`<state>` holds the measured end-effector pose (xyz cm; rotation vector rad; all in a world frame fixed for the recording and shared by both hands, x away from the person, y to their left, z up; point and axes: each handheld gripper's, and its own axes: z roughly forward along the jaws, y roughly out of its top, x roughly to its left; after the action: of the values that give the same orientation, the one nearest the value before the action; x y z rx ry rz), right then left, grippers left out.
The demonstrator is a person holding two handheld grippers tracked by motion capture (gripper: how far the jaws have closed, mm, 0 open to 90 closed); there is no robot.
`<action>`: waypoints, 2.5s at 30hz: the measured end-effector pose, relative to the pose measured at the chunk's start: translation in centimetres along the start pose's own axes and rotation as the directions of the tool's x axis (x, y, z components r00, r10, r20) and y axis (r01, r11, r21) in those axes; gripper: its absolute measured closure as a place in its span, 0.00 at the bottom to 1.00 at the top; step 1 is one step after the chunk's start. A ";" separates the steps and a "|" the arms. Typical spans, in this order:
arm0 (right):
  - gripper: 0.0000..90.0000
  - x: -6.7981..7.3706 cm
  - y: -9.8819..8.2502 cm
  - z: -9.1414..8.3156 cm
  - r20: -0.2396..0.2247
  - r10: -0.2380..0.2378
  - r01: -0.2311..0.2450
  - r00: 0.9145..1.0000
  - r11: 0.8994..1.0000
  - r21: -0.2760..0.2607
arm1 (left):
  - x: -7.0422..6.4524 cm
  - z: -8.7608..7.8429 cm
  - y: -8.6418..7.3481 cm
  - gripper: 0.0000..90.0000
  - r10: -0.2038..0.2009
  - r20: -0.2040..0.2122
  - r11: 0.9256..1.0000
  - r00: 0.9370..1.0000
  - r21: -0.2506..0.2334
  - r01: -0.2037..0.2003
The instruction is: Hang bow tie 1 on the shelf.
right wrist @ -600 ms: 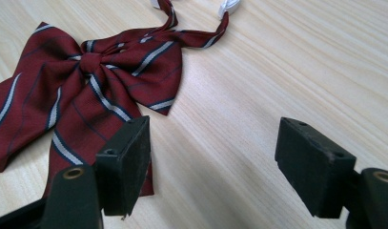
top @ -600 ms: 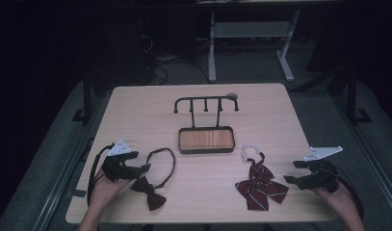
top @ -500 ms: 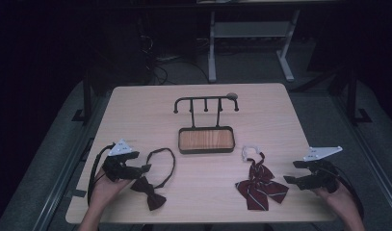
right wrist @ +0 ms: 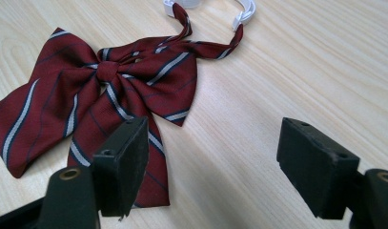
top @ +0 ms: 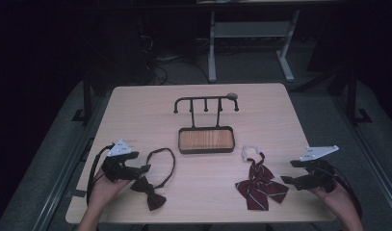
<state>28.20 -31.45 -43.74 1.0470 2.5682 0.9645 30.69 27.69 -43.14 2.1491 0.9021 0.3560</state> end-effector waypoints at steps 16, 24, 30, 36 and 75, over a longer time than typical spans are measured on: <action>0.25 0.9 2.4 -0.2 -0.034 -0.038 0.039 0.999 0.999 0.013 | -0.2 -0.1 0.1 0.30 0.010 0.001 1.000 1.000 0.001 -0.010; 0.23 1.4 4.1 0.3 -0.061 -0.072 0.075 0.996 0.996 0.047 | -0.2 0.0 0.1 0.29 0.016 0.000 1.000 1.000 0.000 -0.016; 0.21 1.5 5.5 0.6 -0.074 -0.085 0.090 0.994 0.994 0.067 | -0.1 -0.1 0.1 0.29 0.018 0.003 1.000 1.000 -0.001 -0.018; 0.22 1.8 7.0 1.0 -0.082 -0.115 0.123 0.990 0.988 0.095 | -0.2 -0.1 0.1 0.29 0.012 0.004 1.000 1.000 -0.004 -0.012; 0.33 0.3 11.6 4.1 -0.103 -0.134 0.155 0.986 0.960 0.233 | 0.0 0.1 0.0 0.29 0.009 0.006 1.000 1.000 -0.002 -0.009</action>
<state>36.02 -23.02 -39.46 0.8726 2.8426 0.6895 30.69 27.64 -43.22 2.1523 0.8883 0.3550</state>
